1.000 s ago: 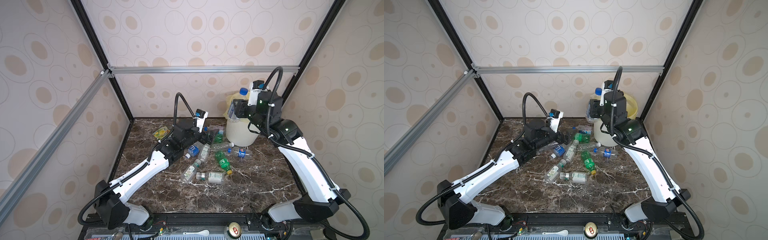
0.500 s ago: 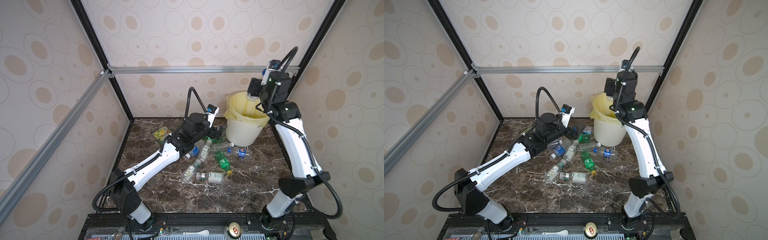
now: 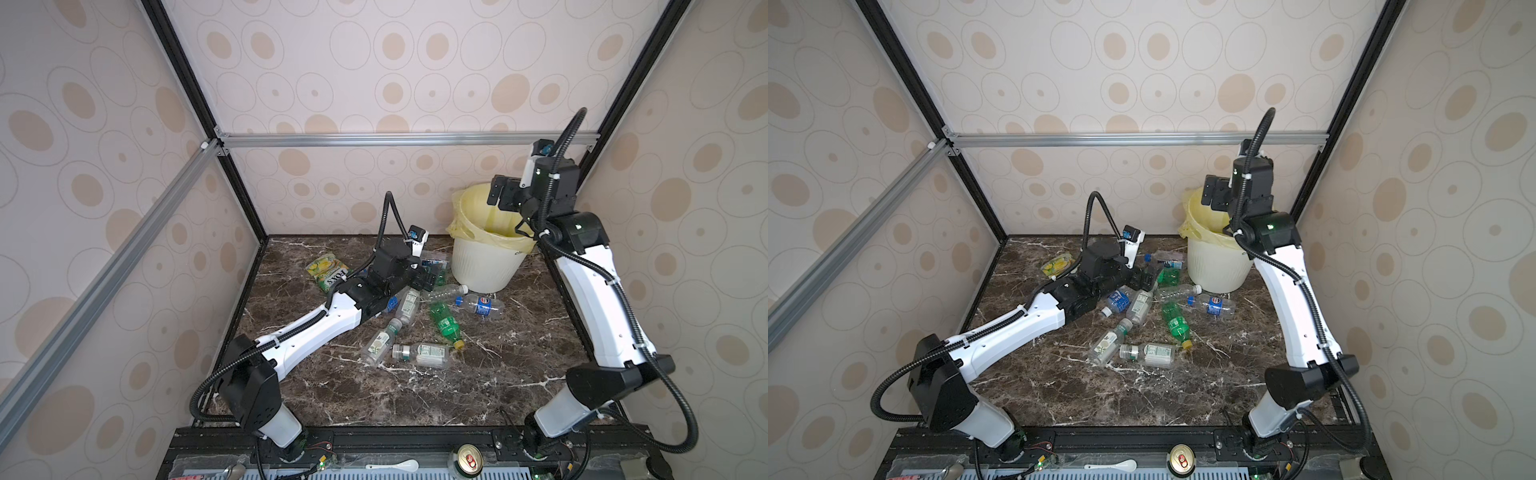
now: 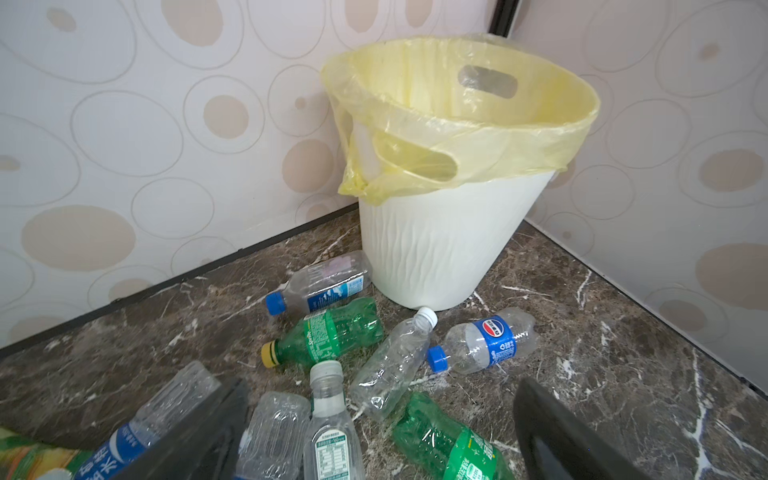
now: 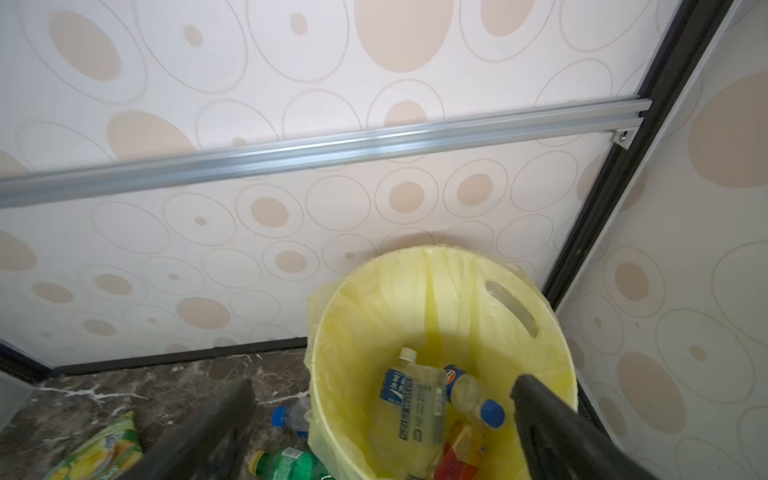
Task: Throw the plastic bottles in the bin
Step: 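Carry the bottle over the bin with the right gripper and release it, then lower both grippers back to the bottles nearest the robot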
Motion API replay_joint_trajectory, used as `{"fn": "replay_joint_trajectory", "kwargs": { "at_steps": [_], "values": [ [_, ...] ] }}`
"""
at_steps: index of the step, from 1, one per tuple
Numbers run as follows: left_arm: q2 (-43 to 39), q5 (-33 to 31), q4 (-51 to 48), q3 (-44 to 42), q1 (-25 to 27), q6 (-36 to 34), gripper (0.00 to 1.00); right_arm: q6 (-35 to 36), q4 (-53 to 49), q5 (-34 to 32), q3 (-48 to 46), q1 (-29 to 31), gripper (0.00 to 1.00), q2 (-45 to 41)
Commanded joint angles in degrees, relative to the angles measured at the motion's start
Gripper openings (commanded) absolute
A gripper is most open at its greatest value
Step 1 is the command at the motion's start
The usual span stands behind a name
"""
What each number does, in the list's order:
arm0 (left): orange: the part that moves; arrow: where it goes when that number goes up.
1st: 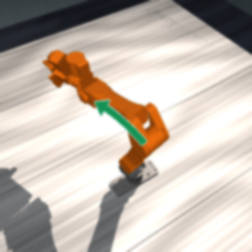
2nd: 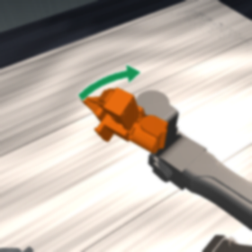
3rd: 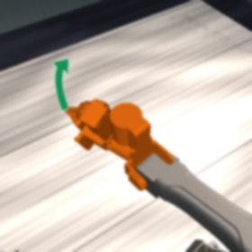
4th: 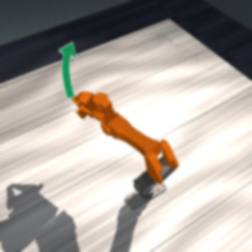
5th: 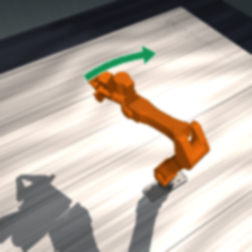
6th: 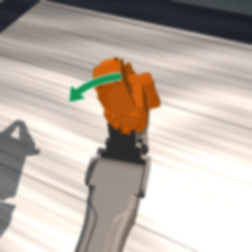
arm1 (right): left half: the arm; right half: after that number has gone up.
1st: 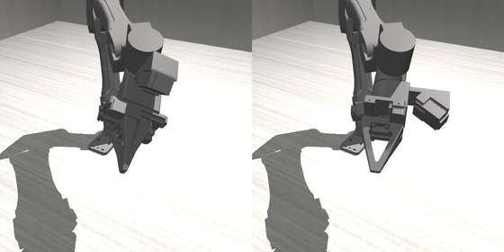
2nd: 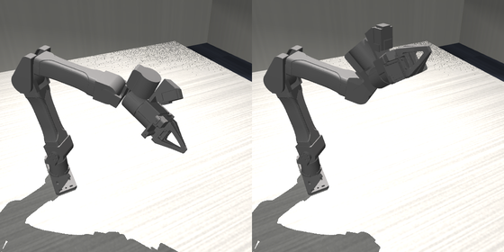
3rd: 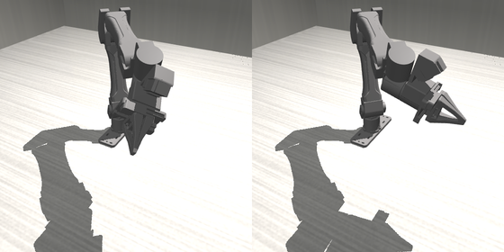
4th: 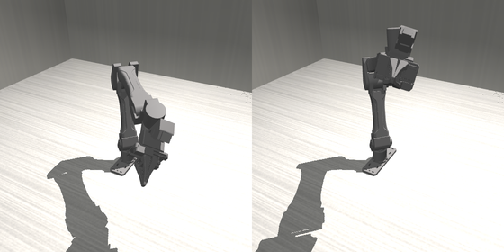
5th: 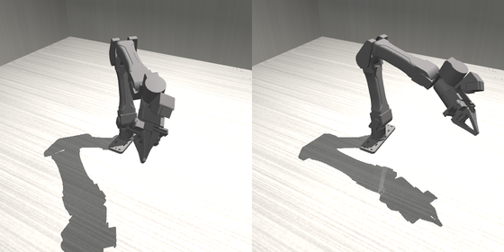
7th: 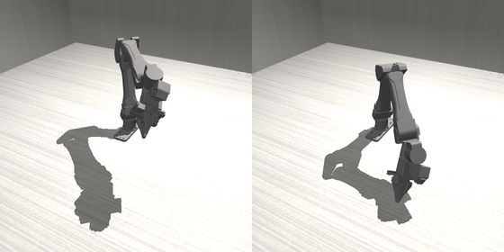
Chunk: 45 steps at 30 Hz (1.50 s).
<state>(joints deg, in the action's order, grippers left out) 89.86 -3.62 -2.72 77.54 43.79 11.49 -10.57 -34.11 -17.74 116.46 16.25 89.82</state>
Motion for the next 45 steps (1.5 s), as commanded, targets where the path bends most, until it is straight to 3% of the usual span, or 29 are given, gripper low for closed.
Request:
{"fn": "replay_joint_trajectory", "kwargs": {
  "at_steps": [1, 9, 22, 30, 45],
  "values": [
    [-1.62, -4.79, -4.11, 0.17, 0.48, 3.22, 0.99, -2.49, 2.08, 2.51, -7.03, 1.48, 1.00, -3.44],
    [-5.38, -5.61, -13.40, -5.47, 0.34, 7.27, 0.99, -3.84, 3.94, 4.51, -24.82, 8.24, 1.00, -13.08],
    [-18.28, -1.07, -22.07, -27.13, 0.39, 15.38, 0.99, -8.26, 3.88, 4.08, -48.00, 19.86, 1.00, -22.93],
    [-17.89, 1.59, -21.35, -32.95, 0.33, 15.58, 0.98, -11.80, 4.41, 3.39, -55.00, 24.44, 1.00, -22.08],
    [-11.44, 3.90, -15.72, -36.74, 0.38, 15.59, 0.84, -15.89, 6.00, 6.63, -60.84, 24.62, 1.00, -21.37]
  ]
}}
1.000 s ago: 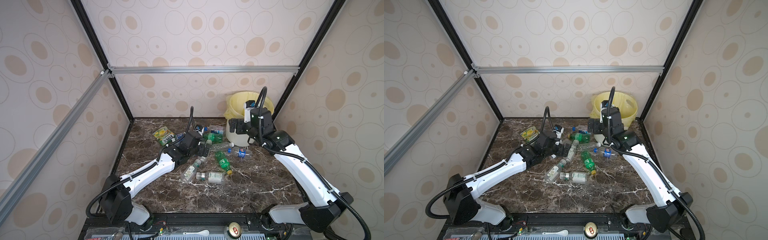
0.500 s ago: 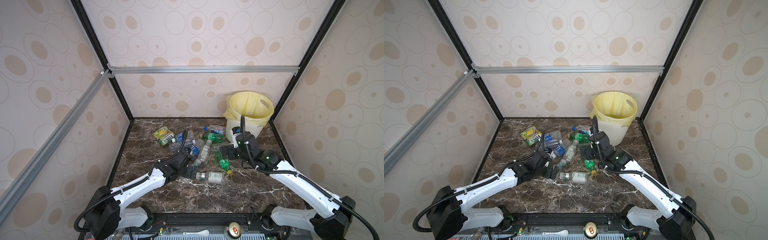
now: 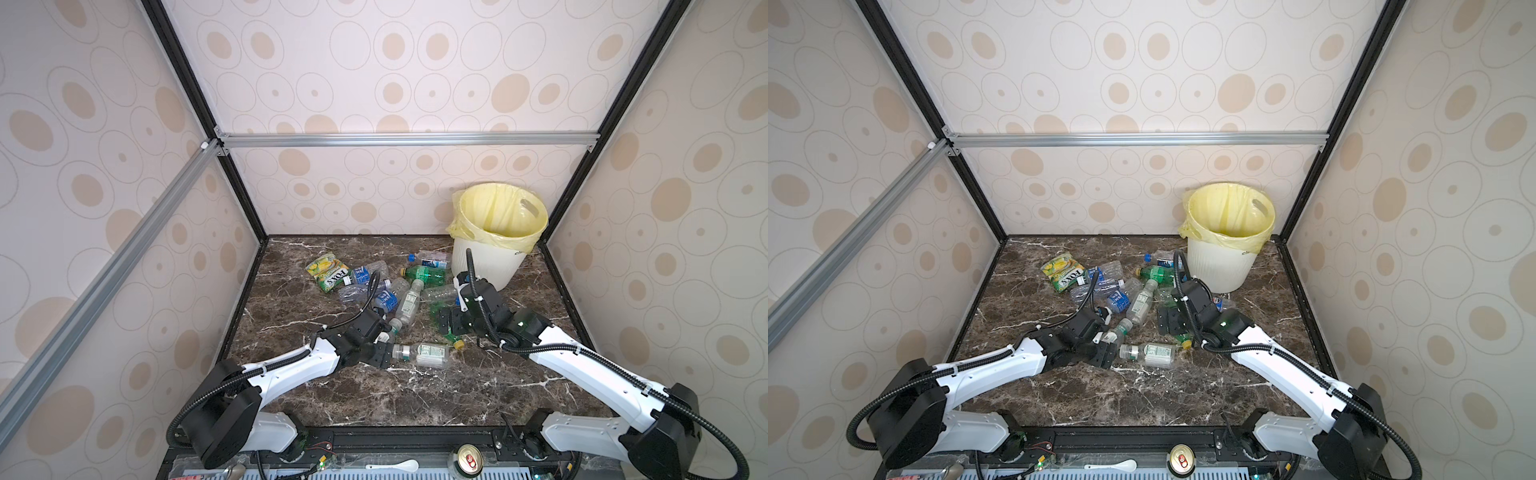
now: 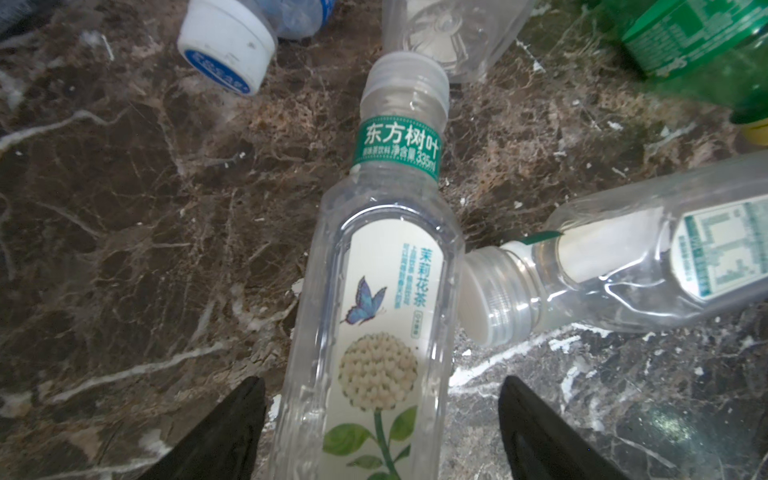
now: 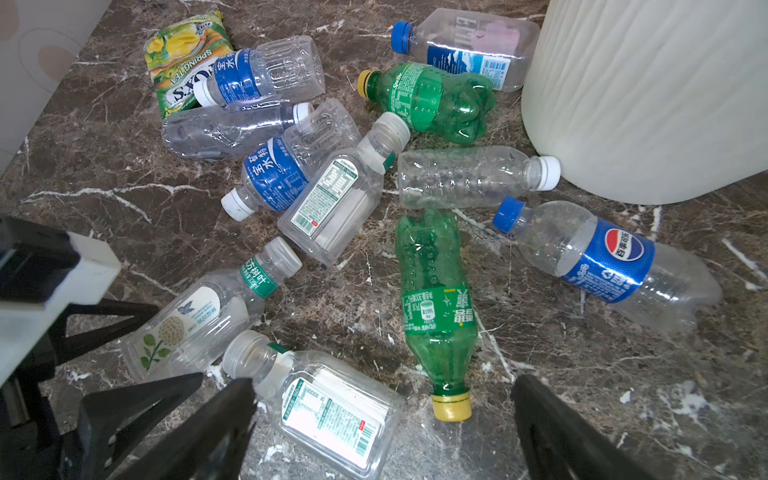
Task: Throw the plastic bottles in the bin
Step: 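Grasp the green-labelled tea bottle with the left gripper and lift it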
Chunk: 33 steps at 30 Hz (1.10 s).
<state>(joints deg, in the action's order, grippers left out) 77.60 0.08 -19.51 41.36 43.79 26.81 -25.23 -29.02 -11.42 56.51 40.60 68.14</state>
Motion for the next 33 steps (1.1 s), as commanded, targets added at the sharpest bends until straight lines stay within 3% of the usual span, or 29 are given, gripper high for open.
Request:
{"fn": "replay_joint_trajectory", "kwargs": {
  "at_steps": [1, 16, 24, 33],
  "values": [
    [1.15, 0.14, 1.37, -0.86, 0.39, 0.26, 0.83, -1.31, 1.15, 0.32, -0.93, 0.29, 1.00, 0.41],
    [2.30, -2.73, 1.25, -0.89, 0.35, -0.17, 0.55, -3.23, 2.81, 4.18, 0.53, 0.31, 1.00, 4.45],
    [-0.24, -4.30, 0.33, 0.70, 0.32, -0.75, 0.50, -4.63, 3.70, 7.14, 0.30, 0.31, 1.00, 5.05],
    [-4.03, -0.30, 3.32, 3.57, 0.26, -3.55, 0.47, -10.92, 6.07, 12.63, 0.77, 0.36, 1.00, 6.60]
  ]
}}
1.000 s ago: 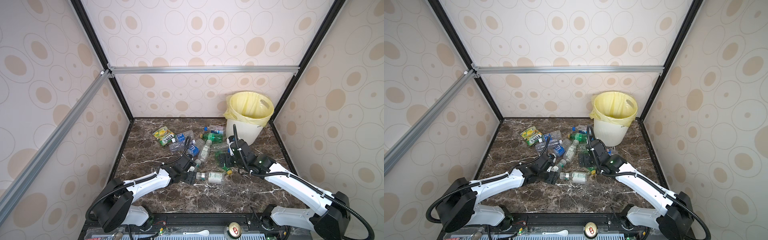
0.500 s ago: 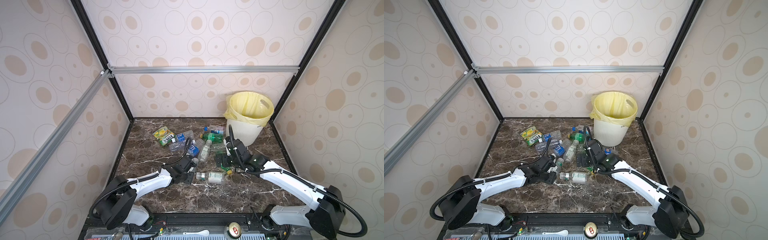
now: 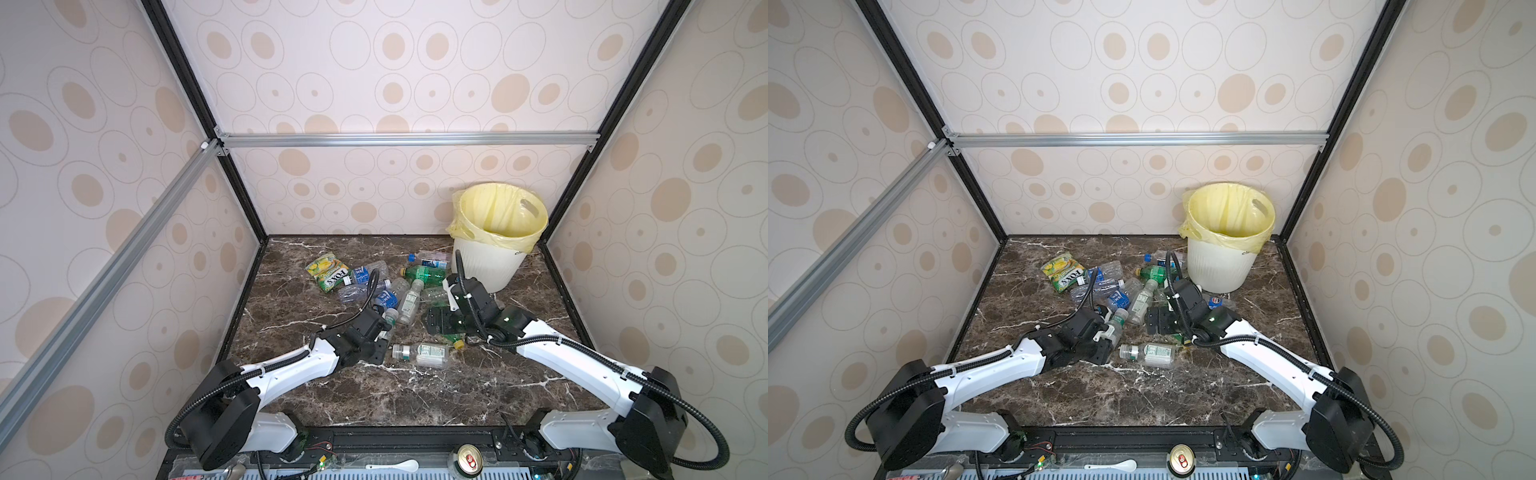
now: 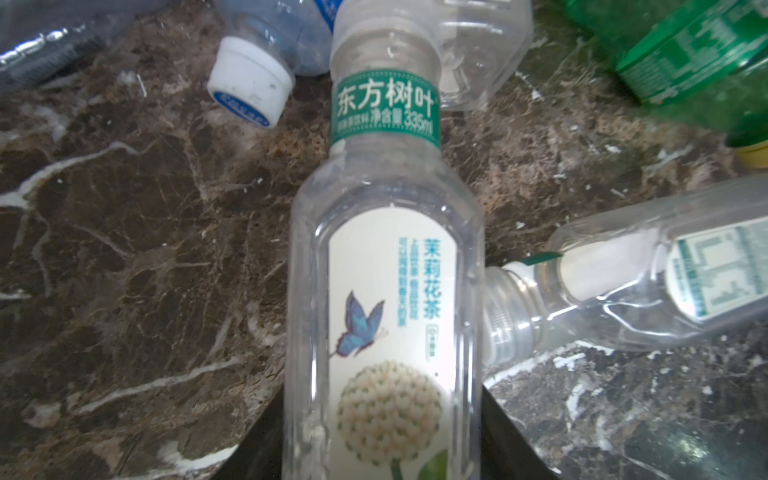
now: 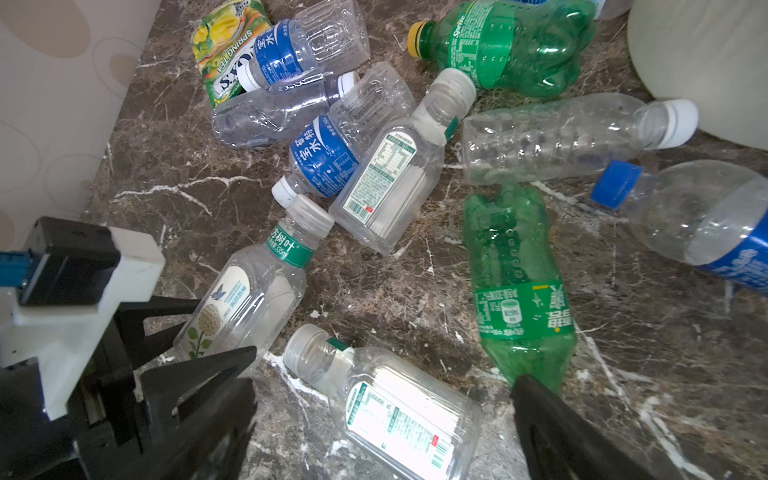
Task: Throw the plastic bottles in the bin
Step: 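Grasp the green-labelled tea bottle with the left gripper and lift it, then grasp the tea bottle's white cap with the right gripper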
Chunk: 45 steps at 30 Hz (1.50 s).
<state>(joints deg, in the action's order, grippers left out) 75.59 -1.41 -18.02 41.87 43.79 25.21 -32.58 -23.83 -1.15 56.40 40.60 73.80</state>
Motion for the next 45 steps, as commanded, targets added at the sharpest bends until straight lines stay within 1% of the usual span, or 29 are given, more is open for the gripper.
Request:
{"fn": "replay_joint_trajectory", "kwargs": {
  "at_steps": [1, 9, 14, 19, 31, 36, 39, 43, 45],
  "values": [
    [-2.60, 1.26, 2.40, 3.28, 0.29, -2.07, 0.47, -4.26, 0.96, 2.91, 1.13, 0.35, 1.00, 1.16],
    [-7.95, 3.51, 9.97, 4.18, 0.33, -2.57, 0.47, -8.37, 3.06, 6.42, 3.18, 0.36, 1.00, 1.55],
    [-7.74, 5.32, 12.33, 5.92, 0.33, -3.32, 0.46, -10.25, 5.25, 7.79, 4.06, 0.33, 1.00, 1.28],
    [-7.28, 7.18, 15.81, 6.16, 0.40, -2.97, 0.46, -11.78, 7.73, 8.57, 4.81, 0.33, 0.98, 1.59],
    [-6.66, 10.69, 20.93, 5.73, 0.33, -2.23, 0.46, -13.34, 10.80, 10.71, 7.58, -0.30, 0.93, 5.51],
    [-7.26, 12.24, 22.72, 5.15, 0.34, -2.10, 0.46, -14.44, 13.17, 11.91, 7.67, -0.65, 0.87, 6.96],
    [-6.95, 12.57, 23.21, 5.24, 0.39, -2.09, 0.48, -14.92, 14.33, 12.63, 7.89, -0.61, 0.80, 7.66],
    [-6.52, 12.23, 22.60, 6.22, 0.39, -2.26, 0.49, -15.08, 14.55, 12.81, 8.17, -0.63, 0.68, 8.08],
    [-6.16, 12.00, 21.86, 6.94, 0.39, -2.64, 0.51, -14.93, 14.23, 12.34, 8.41, -0.70, 0.63, 8.03]
  ]
}}
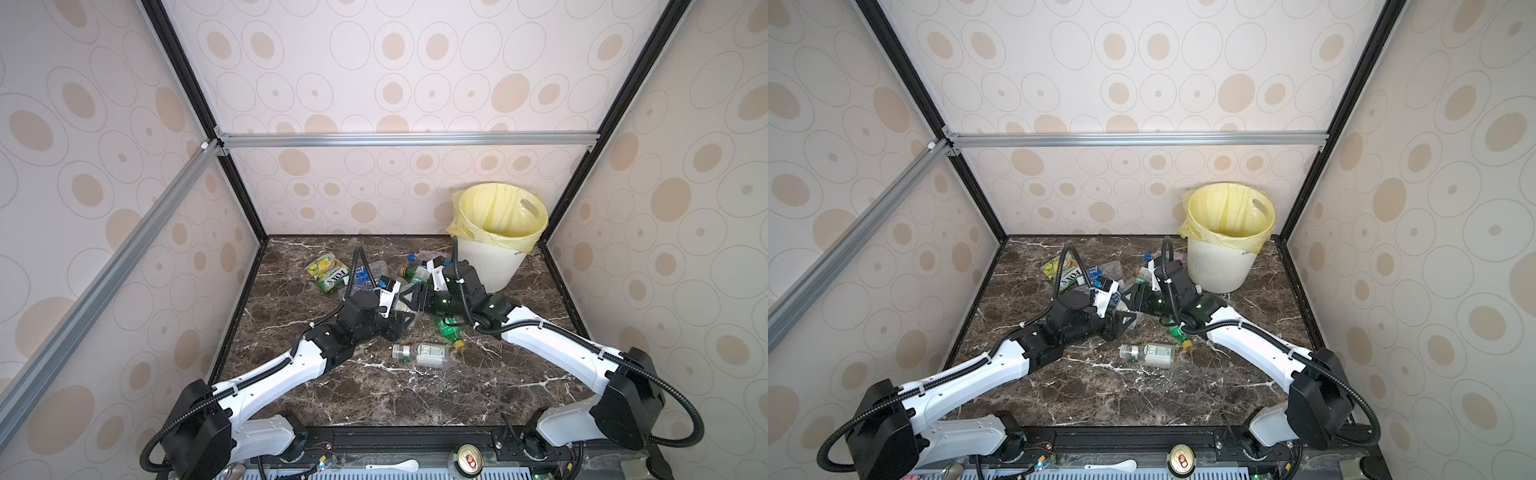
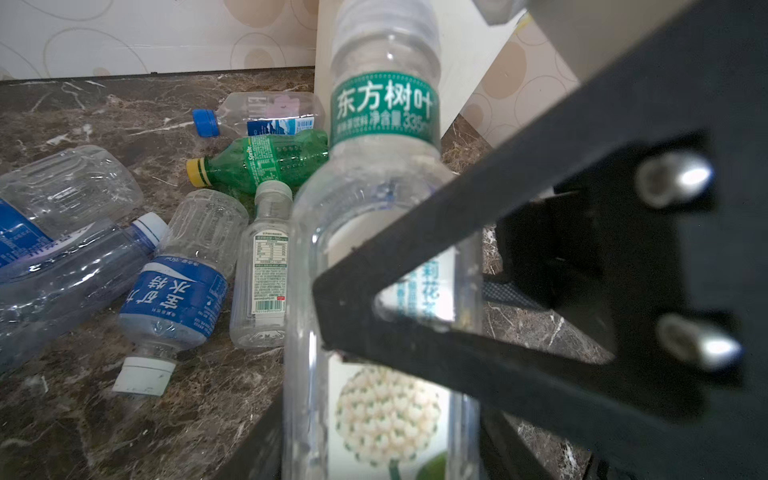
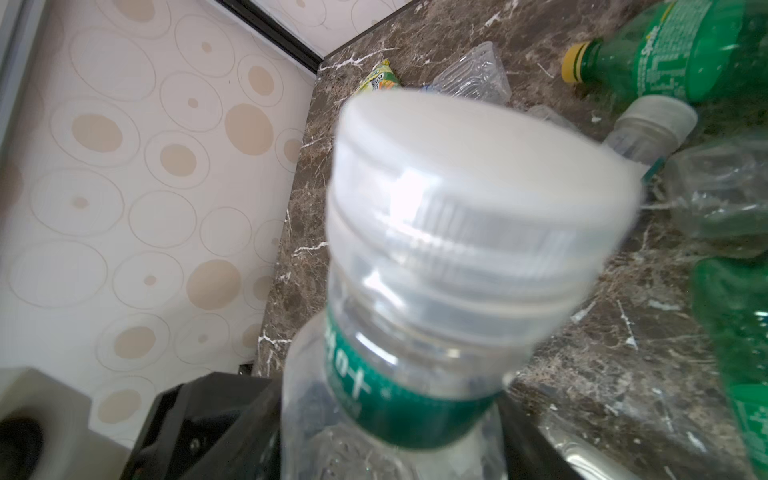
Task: Throw the plastic bottles in the bin
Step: 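Grasp the tea bottle's white cap with the right gripper, then carry the tea bottle over the bin with the right gripper and release it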
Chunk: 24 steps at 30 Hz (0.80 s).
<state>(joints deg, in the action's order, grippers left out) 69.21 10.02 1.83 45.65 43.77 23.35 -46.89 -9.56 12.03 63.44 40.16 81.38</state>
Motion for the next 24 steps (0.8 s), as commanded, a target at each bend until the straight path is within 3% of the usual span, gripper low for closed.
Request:
{"fn": "replay_joint_trajectory", "kwargs": {
  "at_steps": [1, 8, 15, 24],
  "values": [
    [0.26, 0.40, 1.66, 3.51, 0.37, -0.85, 0.53, -0.46, -0.51, -1.11, 1.70, -0.33, 0.60, 0.39],
    [-0.34, -0.75, -1.04, 4.54, 0.39, -1.58, 0.69, 1.92, -5.39, -3.50, 5.43, -0.70, 0.48, -0.04],
    [-1.01, -2.70, -5.94, 9.34, 0.41, -4.51, 0.99, 7.41, -13.61, -8.83, 11.71, -1.16, 0.47, -0.65],
    [2.77, -1.28, -8.68, 19.50, 0.44, -9.42, 0.99, 16.59, -23.86, -19.25, 24.13, -3.13, 0.47, -2.29]
  ]
}}
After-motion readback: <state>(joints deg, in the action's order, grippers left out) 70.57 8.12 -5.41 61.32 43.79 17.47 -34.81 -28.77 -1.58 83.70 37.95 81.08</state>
